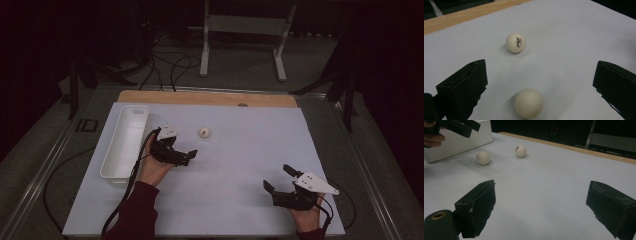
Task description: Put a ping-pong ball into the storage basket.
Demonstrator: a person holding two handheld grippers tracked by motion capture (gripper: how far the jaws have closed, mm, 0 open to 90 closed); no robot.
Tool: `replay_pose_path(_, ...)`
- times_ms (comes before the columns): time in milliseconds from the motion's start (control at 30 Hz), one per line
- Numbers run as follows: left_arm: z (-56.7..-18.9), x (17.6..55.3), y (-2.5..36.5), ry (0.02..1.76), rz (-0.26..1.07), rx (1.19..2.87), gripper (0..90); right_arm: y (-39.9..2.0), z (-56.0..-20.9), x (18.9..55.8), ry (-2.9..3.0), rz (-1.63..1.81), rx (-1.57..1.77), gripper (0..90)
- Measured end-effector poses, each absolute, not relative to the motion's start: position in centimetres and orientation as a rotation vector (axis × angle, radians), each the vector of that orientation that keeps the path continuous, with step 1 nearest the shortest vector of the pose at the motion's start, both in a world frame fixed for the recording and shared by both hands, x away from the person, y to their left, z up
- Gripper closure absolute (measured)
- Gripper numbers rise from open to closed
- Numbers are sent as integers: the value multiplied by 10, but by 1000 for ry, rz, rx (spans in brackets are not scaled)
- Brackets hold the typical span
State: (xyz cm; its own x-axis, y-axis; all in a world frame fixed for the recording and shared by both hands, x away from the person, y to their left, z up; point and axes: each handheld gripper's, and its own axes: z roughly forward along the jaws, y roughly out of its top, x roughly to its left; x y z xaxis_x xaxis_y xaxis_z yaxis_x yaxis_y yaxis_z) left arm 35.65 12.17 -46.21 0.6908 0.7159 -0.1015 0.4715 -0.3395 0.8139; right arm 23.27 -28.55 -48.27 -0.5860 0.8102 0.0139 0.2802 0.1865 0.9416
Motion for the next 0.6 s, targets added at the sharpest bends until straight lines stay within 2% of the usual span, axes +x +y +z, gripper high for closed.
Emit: replay_pose_path(600,-466,361,121,925,338,2015,2,-286,-483,233,1968,1400,1018,85)
